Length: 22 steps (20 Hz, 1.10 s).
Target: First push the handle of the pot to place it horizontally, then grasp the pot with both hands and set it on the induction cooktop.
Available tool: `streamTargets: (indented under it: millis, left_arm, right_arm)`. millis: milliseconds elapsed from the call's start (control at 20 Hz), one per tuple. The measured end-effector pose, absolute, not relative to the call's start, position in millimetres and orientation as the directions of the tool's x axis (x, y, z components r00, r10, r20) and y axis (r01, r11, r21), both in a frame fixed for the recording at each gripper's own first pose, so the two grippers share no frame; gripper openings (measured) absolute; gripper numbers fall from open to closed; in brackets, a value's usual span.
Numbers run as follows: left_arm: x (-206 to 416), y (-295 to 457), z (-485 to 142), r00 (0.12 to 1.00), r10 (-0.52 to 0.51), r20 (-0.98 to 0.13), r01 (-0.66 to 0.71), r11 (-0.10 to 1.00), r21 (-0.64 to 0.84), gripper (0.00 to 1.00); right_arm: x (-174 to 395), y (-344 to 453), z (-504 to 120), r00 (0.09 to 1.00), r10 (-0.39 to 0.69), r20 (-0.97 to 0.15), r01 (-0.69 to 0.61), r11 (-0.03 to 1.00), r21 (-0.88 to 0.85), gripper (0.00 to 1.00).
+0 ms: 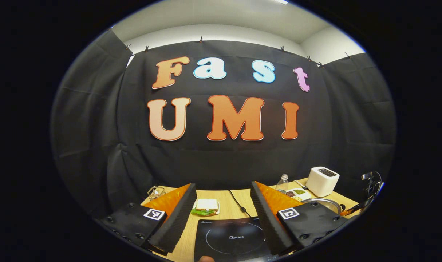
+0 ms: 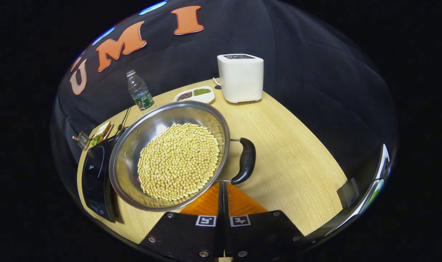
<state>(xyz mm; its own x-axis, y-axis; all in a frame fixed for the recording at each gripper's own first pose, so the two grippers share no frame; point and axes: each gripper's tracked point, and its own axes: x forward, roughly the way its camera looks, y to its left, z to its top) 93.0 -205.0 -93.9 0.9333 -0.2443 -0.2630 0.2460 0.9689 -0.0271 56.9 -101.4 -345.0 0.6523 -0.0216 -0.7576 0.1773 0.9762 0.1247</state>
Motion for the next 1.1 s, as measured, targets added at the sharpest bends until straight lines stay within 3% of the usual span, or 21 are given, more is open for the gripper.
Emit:
streamTargets:
  millis: [1100]
  left_arm:
    - [77,-321,-248,0.815,-0.342,-0.469,0.322,0.938,-0.124,0.99]
  right_arm:
    - [139,-126,-350,0.674,-0.081,-0.734,0.216,0.972,0.091,0.0]
